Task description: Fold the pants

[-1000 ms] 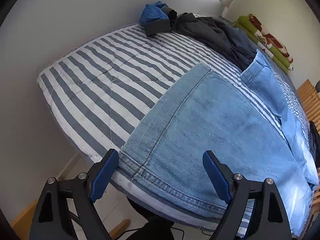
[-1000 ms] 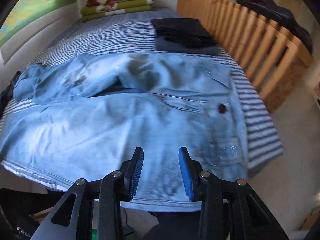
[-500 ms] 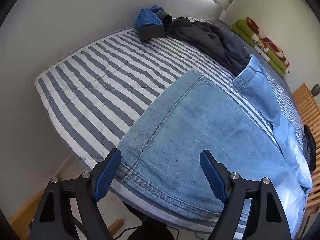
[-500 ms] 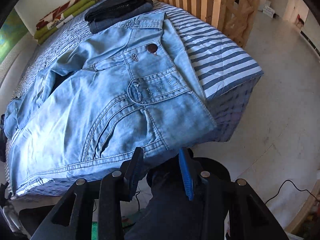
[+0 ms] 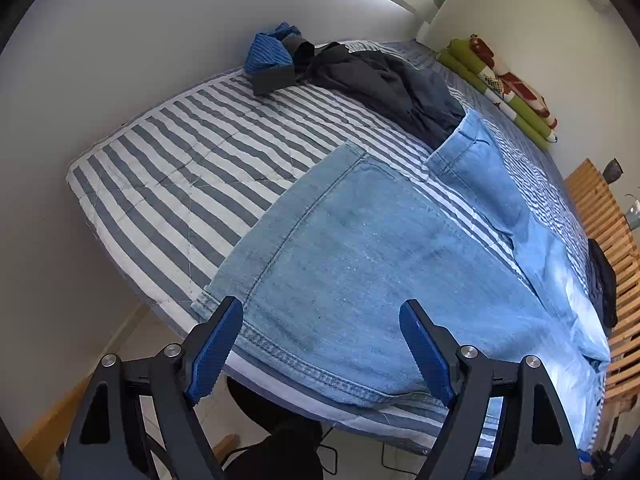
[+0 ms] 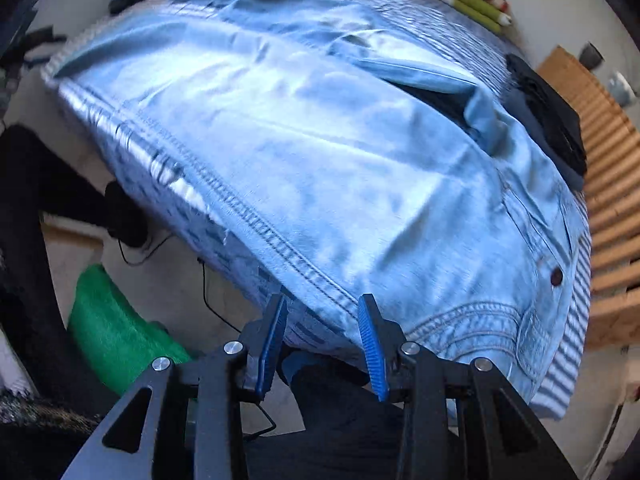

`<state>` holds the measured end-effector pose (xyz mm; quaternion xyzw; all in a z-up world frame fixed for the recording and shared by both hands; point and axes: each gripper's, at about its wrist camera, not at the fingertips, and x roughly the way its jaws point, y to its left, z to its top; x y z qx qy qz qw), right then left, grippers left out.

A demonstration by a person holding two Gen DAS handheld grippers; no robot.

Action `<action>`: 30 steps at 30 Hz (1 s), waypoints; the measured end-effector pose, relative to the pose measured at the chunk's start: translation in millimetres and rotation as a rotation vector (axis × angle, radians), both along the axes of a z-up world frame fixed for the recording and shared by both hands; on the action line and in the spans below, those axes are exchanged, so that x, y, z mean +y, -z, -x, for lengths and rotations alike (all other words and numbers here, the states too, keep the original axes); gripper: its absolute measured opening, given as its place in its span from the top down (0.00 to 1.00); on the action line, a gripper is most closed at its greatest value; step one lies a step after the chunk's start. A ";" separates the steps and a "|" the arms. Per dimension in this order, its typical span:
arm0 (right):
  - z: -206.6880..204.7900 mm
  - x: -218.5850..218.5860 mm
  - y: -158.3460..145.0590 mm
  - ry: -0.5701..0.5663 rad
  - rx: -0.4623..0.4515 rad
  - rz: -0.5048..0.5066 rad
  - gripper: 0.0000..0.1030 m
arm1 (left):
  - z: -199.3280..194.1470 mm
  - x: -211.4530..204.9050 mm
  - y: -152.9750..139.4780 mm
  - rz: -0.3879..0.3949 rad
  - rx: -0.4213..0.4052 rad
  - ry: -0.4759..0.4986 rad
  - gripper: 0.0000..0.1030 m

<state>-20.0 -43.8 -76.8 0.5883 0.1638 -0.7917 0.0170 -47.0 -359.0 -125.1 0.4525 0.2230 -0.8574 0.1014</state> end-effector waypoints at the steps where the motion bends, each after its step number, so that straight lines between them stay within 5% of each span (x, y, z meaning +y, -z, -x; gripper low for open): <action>1: 1.5 -1.6 5.2 -0.016 -0.013 -0.030 0.67 | -0.1 2.4 -0.2 0.001 0.000 0.004 0.19; 5: 7.6 5.1 10.5 -0.015 -0.036 -0.059 0.68 | 2.1 9.3 -2.8 0.005 -0.006 0.026 0.19; 8: 8.8 13.2 -2.8 0.004 -0.039 0.007 0.88 | 3.2 14.8 -5.1 0.007 -0.007 0.047 0.19; 11: 13.3 25.5 -20.9 0.035 -0.003 0.032 0.94 | 3.8 21.4 -5.6 0.010 -0.014 0.068 0.19; 30: 95.0 71.7 -99.5 0.216 0.309 -0.065 0.98 | -14.3 53.7 28.3 -0.228 -0.095 0.103 0.19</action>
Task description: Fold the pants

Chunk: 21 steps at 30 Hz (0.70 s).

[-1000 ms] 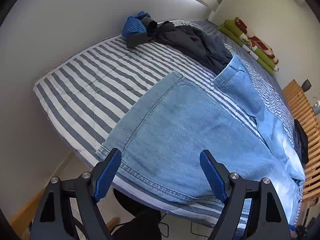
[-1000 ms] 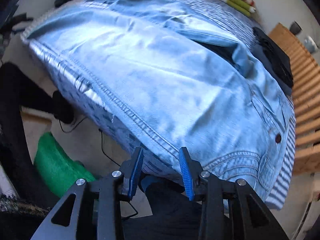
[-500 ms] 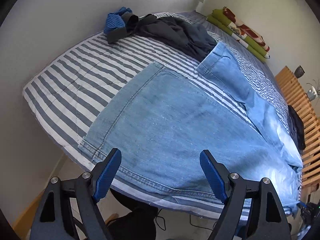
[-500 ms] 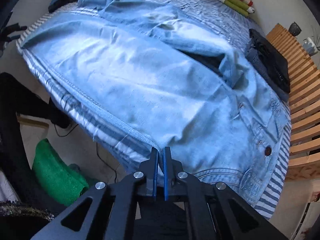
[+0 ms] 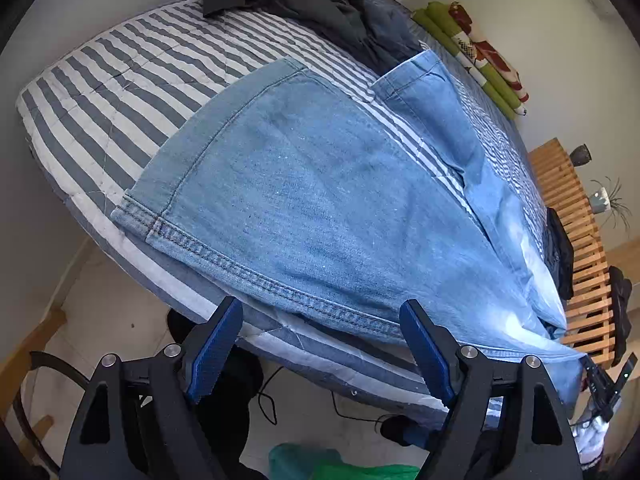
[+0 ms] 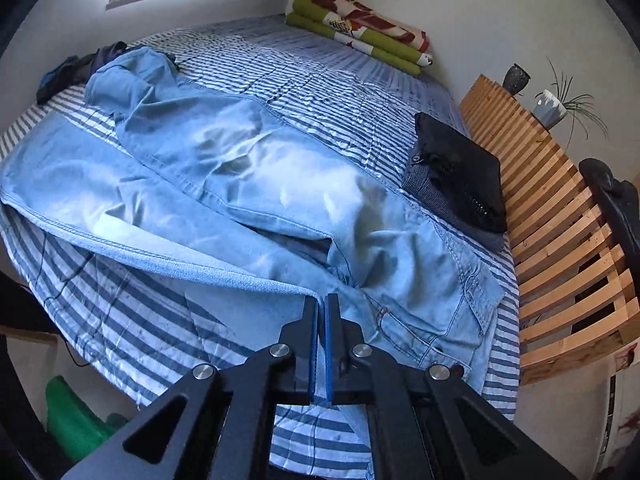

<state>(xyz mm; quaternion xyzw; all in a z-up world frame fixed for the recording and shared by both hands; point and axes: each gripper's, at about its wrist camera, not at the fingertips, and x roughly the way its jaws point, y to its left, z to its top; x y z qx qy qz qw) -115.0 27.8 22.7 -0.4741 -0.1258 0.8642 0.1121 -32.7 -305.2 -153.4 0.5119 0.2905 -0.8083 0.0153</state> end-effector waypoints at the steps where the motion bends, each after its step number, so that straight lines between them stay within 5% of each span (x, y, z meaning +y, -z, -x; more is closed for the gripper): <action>1: 3.3 0.7 0.0 0.004 0.004 -0.007 0.98 | 2.4 2.2 2.9 -0.005 -0.011 -0.004 0.19; 11: 16.2 9.5 -9.7 0.035 0.044 -0.009 0.98 | 16.3 5.0 27.7 -0.094 -0.028 -0.083 0.19; 13: 15.2 9.9 -10.5 0.034 0.045 -0.015 0.98 | 14.8 1.3 26.0 -0.091 0.000 -0.117 0.45; 14: 14.5 9.8 -10.3 0.033 0.044 -0.020 0.98 | 14.5 -1.7 27.1 -0.091 0.000 -0.144 0.82; 15: 13.2 9.5 -10.0 0.034 0.045 -0.026 0.98 | 14.2 -5.1 28.7 -0.105 0.000 -0.165 0.97; 17: 10.7 10.0 -10.4 0.039 0.050 -0.030 0.98 | 14.9 -12.2 26.0 -0.147 0.037 -0.182 0.98; 21: 4.5 9.6 -19.2 0.056 0.085 -0.048 0.98 | 26.4 -5.4 -14.2 -0.066 0.116 -0.145 0.98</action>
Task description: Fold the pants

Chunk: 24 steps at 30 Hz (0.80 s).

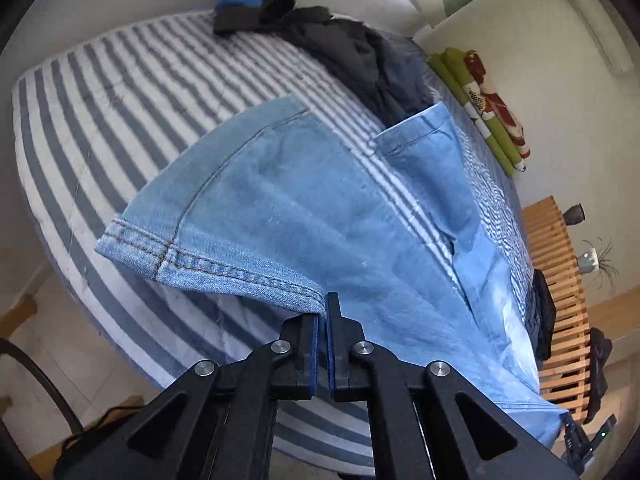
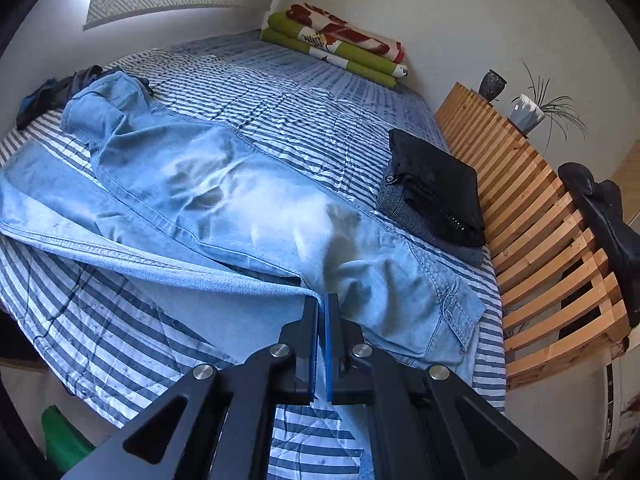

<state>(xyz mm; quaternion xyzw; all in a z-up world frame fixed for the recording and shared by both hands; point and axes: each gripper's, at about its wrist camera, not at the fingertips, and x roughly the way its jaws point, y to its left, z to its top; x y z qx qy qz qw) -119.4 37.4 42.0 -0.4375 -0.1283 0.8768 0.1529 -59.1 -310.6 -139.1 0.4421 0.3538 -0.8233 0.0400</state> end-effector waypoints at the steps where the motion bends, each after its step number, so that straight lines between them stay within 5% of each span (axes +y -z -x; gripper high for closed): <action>1: -1.6 0.1 -4.2 0.005 0.015 -0.010 0.98 | 4.9 2.5 -14.7 0.019 0.026 0.010 0.98; 8: -1.0 17.5 -38.8 0.073 0.114 -0.082 0.98 | 71.2 32.9 -112.1 0.129 0.176 0.117 0.98; 13: 29.1 52.4 -46.4 0.146 0.138 -0.128 0.98 | 169.5 85.9 -149.5 0.238 0.199 0.229 0.98; 19: 107.8 107.2 -17.7 0.200 0.081 -0.158 0.98 | 310.4 135.1 -147.2 0.296 0.150 0.265 0.98; 24: 178.1 137.3 41.6 0.200 -0.044 -0.189 0.98 | 419.4 172.0 -95.7 0.388 0.003 0.284 0.98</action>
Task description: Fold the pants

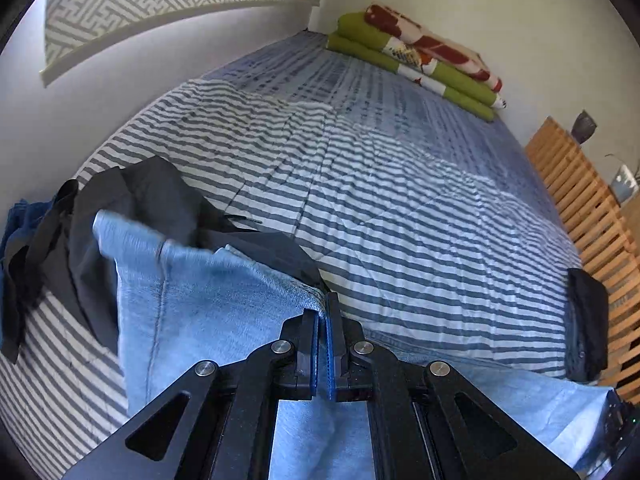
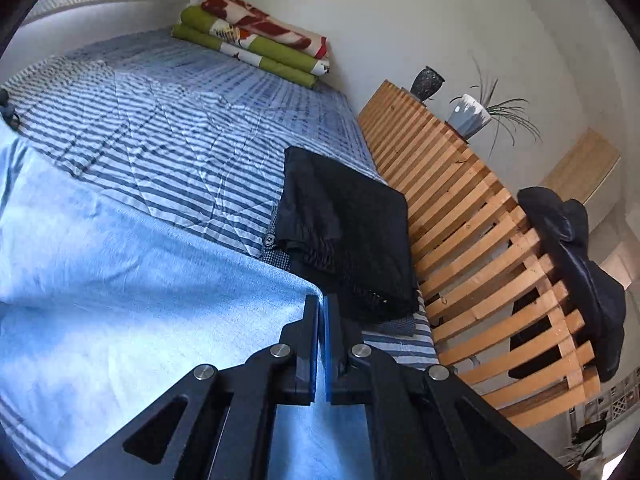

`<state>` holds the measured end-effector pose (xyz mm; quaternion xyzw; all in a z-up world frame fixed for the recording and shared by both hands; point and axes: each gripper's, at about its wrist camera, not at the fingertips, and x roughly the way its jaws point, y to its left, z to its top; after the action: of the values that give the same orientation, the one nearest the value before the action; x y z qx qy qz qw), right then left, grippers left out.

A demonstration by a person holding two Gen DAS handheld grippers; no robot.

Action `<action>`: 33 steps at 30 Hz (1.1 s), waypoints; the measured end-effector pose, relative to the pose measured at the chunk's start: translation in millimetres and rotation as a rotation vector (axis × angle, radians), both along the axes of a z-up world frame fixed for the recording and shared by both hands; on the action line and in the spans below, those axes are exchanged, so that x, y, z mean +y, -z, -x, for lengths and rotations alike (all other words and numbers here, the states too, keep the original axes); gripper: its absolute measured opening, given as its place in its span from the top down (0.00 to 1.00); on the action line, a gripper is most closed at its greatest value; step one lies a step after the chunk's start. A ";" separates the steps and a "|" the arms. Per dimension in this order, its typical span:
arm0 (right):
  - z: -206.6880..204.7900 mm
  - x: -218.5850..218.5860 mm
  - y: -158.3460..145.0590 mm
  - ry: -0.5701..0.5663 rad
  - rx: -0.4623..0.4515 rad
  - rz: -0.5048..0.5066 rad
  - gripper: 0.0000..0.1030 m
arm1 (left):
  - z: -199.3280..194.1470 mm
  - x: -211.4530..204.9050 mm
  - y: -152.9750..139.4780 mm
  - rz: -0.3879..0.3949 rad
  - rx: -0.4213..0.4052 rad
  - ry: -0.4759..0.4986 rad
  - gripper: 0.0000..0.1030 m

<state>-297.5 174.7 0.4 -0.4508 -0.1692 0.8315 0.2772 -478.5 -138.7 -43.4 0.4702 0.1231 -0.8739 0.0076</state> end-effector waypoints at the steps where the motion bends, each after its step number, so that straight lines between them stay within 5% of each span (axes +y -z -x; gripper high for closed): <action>1: 11.1 5.0 13.5 0.000 -0.033 0.011 0.98 | 13.4 4.3 13.1 0.012 -0.025 -0.004 0.98; 5: 40.8 17.7 59.4 -0.010 -0.127 0.001 0.98 | 49.8 17.2 58.7 0.059 -0.094 -0.033 0.96; 8: 48.3 24.2 79.7 -0.042 -0.198 0.049 0.97 | 60.0 18.0 73.6 0.047 -0.148 -0.020 0.78; 11: 41.3 30.5 69.7 -0.063 -0.174 0.143 0.82 | 53.4 15.9 64.4 0.039 -0.114 -0.002 0.49; 12: 36.4 32.4 62.2 -0.071 -0.155 0.178 0.71 | 46.7 17.8 56.2 0.059 -0.093 0.014 0.46; 14: 24.7 34.3 44.0 -0.077 -0.098 0.194 0.63 | 31.5 20.6 37.8 0.072 -0.054 0.032 0.46; 17: -3.5 43.5 12.1 -0.049 -0.017 0.240 0.63 | -5.9 28.4 8.1 0.015 0.001 0.081 0.46; 21: -73.7 70.0 -25.9 0.031 0.098 0.315 0.59 | -81.8 69.7 -13.3 -0.038 0.068 0.267 0.46; 24: -143.4 90.1 -33.1 0.125 0.142 0.349 0.57 | -139.6 118.6 -2.6 -0.054 0.062 0.435 0.46; 28: -226.3 112.4 -11.1 0.256 0.142 0.400 0.57 | -208.0 198.0 31.7 -0.075 -0.007 0.669 0.46; 33: -275.6 116.5 34.0 0.299 0.073 0.449 0.56 | -282.5 303.1 72.7 -0.016 -0.058 0.945 0.46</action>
<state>-21.9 291.2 -33.6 -0.4907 0.0981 0.8136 0.2960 -196.0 164.4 -116.1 0.4988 -0.0979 -0.7671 -0.3913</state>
